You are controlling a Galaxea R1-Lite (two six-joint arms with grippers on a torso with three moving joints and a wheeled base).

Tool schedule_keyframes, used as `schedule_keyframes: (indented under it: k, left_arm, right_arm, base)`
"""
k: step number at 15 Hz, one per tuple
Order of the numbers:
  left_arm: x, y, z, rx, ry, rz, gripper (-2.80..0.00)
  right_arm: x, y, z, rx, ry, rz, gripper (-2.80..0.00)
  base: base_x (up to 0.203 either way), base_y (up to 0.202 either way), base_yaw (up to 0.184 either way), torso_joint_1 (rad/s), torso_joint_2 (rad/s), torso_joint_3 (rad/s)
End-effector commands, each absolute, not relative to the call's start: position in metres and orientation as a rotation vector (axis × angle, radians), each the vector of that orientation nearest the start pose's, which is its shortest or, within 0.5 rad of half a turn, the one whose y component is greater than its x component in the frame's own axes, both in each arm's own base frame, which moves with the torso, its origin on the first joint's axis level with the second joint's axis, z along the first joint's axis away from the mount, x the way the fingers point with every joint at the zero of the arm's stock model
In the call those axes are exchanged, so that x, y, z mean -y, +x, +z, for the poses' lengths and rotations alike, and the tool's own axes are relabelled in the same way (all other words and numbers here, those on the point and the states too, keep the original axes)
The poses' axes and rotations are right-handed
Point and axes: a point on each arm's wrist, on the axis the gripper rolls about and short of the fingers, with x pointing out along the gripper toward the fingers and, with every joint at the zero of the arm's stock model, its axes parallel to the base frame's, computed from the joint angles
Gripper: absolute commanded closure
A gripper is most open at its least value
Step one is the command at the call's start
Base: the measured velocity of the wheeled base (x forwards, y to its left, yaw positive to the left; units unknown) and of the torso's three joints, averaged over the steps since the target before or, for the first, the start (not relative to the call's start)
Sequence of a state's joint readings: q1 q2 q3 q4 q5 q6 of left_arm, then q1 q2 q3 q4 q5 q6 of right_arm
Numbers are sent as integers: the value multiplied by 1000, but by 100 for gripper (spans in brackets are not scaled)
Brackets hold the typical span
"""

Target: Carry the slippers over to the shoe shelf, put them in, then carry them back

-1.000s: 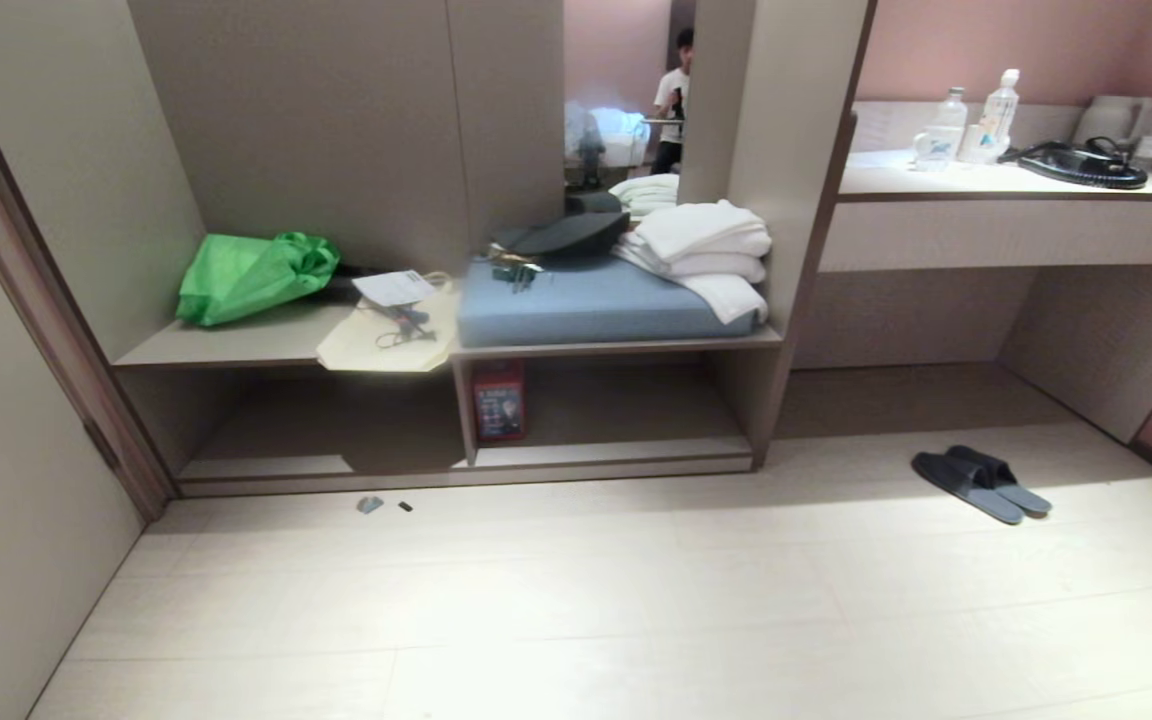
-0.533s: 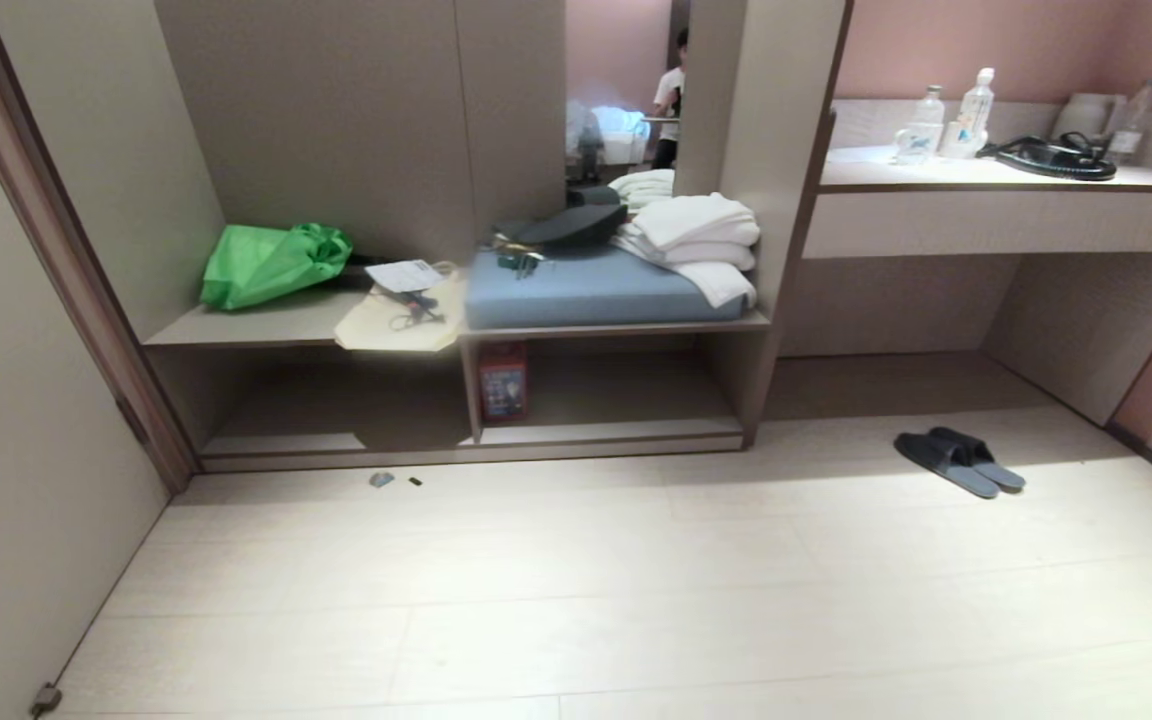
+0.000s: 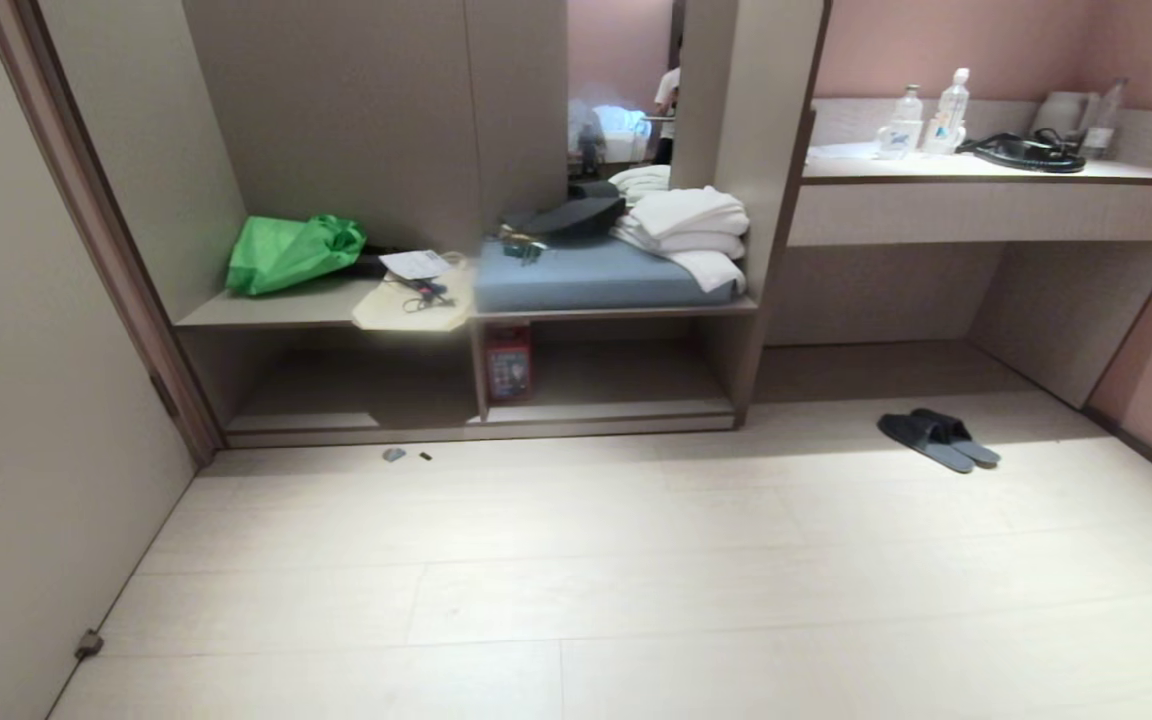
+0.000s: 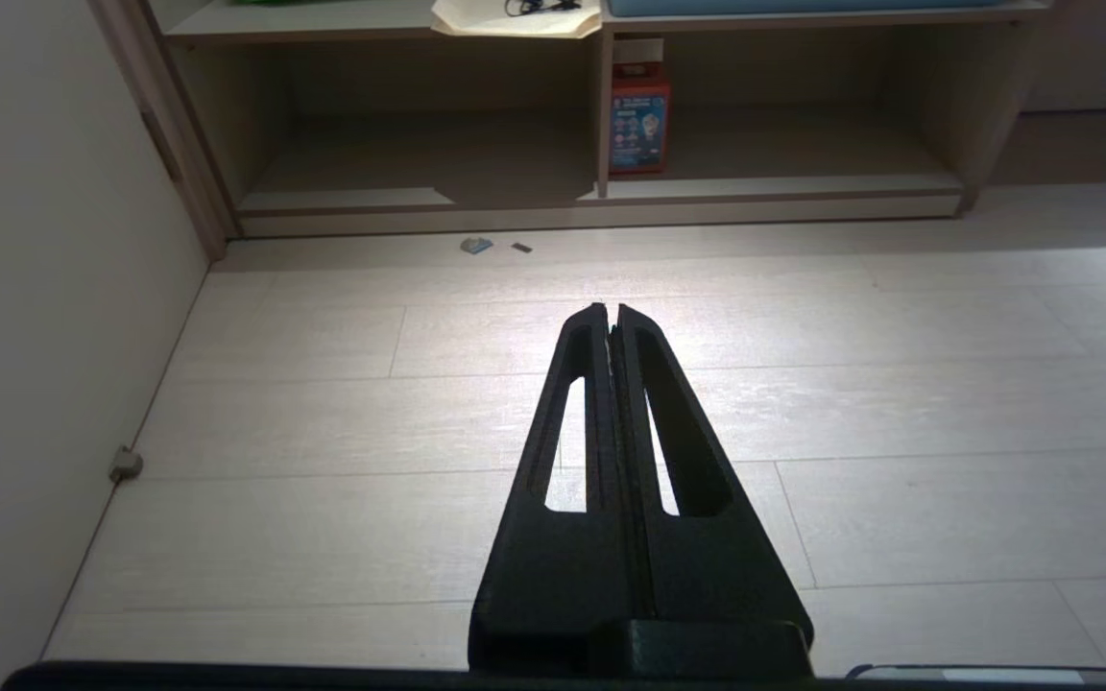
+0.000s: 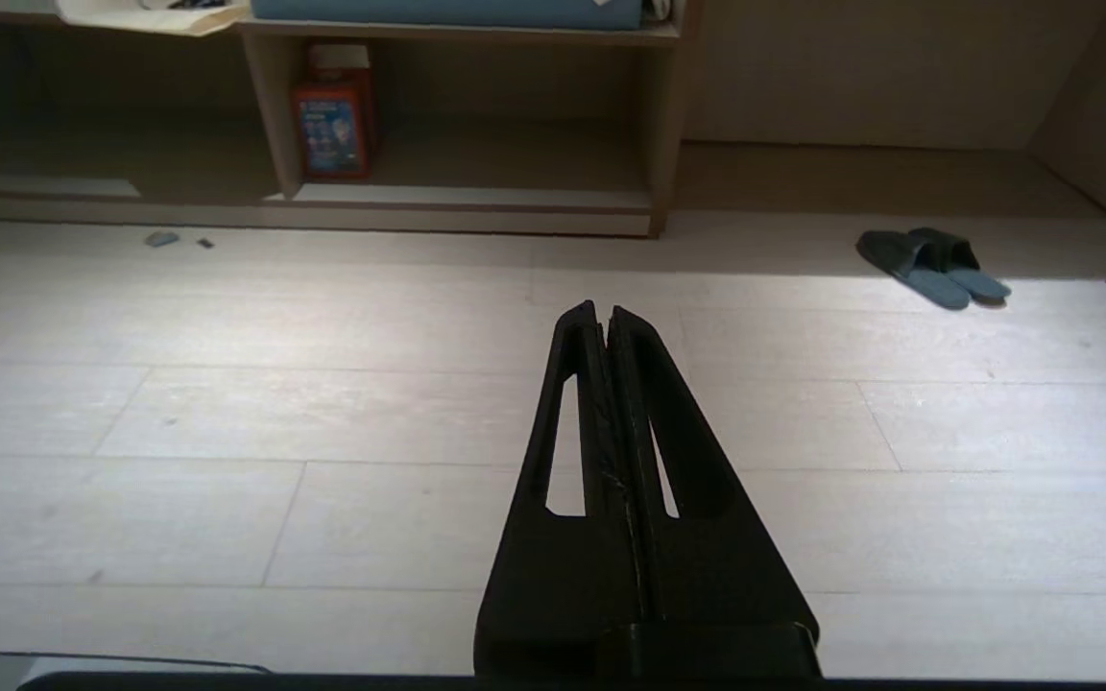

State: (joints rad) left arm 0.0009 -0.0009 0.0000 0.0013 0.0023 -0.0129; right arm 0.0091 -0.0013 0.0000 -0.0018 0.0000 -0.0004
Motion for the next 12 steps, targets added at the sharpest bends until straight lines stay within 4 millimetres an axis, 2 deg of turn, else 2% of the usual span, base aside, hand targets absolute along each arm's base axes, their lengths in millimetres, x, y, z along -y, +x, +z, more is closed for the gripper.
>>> schedule_keyframes:
  k: [1, 12]
  left_arm:
    - [0, -23, 75, -2, -14, 5, 0]
    - [0, -23, 75, -2, -14, 3, 0]
  right_arm:
    - [0, -23, 75, 0, 17, 9, 0]
    - [0, -23, 75, -3, 25, 11, 0]
  base:
    - [-186, 0, 9, 2, 2, 2]
    - [-9, 0, 0, 0, 0, 0]
